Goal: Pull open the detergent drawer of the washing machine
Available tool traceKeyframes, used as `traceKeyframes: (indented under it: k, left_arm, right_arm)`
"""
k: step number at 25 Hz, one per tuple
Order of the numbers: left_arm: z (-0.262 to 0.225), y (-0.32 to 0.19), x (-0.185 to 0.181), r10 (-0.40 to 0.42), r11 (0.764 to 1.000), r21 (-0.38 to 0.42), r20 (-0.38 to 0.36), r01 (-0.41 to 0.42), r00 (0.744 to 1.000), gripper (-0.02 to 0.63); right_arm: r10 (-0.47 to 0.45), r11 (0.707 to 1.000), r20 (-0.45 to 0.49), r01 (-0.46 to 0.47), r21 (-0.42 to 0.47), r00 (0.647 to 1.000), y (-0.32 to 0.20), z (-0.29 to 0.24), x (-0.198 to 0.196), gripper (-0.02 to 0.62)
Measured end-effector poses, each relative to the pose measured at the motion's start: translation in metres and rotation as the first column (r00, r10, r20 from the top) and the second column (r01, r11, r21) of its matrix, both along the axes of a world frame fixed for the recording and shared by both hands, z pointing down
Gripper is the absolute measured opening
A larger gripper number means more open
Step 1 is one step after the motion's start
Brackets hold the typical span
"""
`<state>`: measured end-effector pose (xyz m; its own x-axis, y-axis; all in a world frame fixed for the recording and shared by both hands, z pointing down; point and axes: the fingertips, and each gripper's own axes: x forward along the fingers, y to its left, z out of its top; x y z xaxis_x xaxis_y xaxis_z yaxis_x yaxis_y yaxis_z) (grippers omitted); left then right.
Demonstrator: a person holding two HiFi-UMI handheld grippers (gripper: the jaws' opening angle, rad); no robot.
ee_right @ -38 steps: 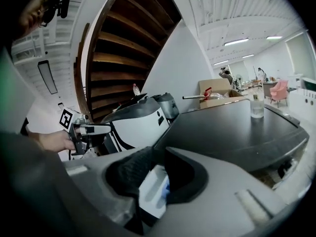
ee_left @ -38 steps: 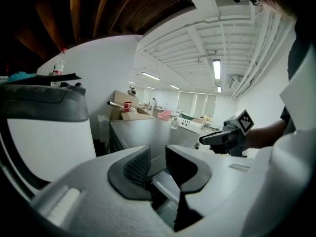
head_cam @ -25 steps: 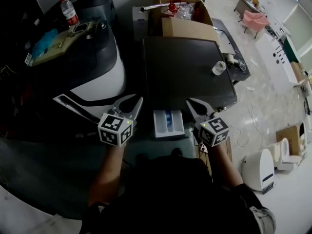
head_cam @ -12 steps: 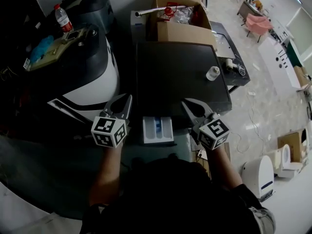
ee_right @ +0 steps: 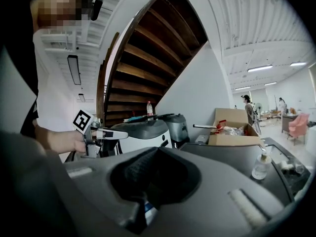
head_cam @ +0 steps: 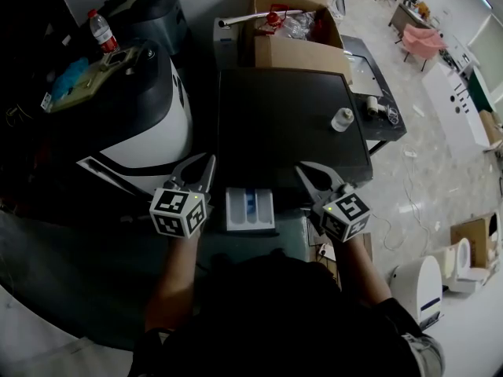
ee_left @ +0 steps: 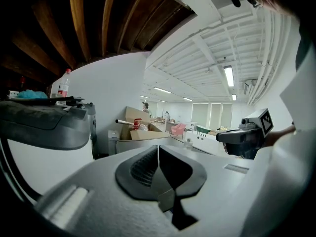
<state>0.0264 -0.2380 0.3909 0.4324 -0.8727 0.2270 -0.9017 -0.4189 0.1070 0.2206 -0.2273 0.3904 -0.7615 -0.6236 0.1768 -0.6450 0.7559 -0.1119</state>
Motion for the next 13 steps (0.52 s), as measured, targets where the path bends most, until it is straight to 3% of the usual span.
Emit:
traceKeyframes:
  k: [13]
  left_arm:
    - [0.0050, -0.0045, 0.0009, 0.006, 1.000, -0.015, 0.012, -0.006, 1.000, 0.017]
  right_arm:
    - [-0.025, 0.999, -0.009, 0.025, -0.019, 1.000, -0.0022, 0.0096, -0.0087, 0.002]
